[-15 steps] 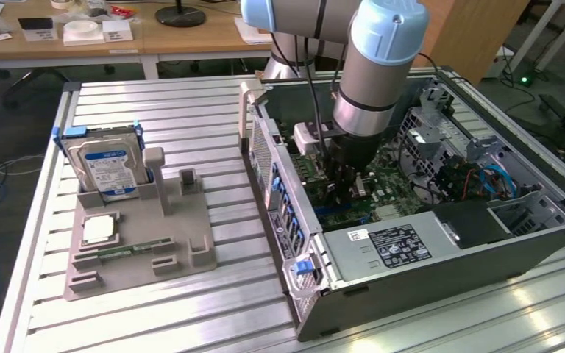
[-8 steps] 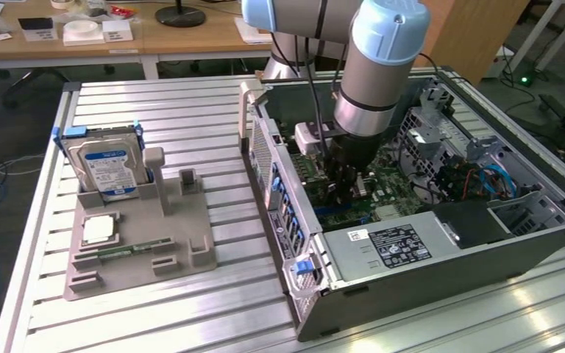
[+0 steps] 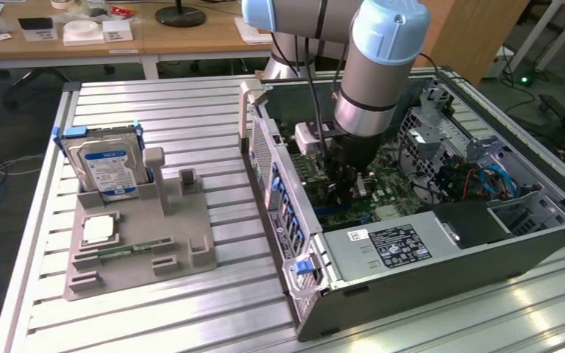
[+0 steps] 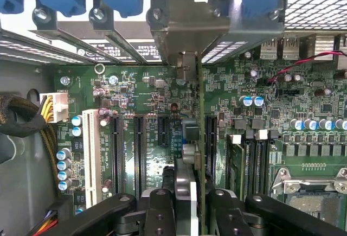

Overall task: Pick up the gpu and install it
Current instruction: 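Insert the gpu into the slot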

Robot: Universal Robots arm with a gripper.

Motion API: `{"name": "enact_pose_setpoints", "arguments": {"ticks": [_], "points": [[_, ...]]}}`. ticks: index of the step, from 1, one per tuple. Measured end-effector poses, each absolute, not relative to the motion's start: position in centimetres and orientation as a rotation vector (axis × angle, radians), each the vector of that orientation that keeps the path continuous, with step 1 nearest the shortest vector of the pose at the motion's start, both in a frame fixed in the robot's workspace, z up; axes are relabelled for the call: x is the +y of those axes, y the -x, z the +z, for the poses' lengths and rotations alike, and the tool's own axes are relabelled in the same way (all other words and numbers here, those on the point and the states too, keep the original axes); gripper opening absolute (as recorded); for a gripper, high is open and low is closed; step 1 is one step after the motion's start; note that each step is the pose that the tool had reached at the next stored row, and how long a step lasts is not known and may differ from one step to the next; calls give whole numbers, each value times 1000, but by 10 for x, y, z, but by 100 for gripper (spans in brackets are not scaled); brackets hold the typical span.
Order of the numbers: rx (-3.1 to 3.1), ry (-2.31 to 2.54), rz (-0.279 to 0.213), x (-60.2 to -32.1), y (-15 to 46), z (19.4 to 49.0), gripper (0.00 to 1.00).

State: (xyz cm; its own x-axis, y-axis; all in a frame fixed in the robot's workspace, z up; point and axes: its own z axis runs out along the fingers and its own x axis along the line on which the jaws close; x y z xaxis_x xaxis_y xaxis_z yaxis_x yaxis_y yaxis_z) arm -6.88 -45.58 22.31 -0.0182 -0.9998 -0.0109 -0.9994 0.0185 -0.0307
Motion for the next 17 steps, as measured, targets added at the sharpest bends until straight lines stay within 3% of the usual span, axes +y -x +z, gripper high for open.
{"name": "enact_pose_setpoints", "arguments": {"ticks": [17], "points": [[2232,2169,-22,-458,69,223,29]]}}
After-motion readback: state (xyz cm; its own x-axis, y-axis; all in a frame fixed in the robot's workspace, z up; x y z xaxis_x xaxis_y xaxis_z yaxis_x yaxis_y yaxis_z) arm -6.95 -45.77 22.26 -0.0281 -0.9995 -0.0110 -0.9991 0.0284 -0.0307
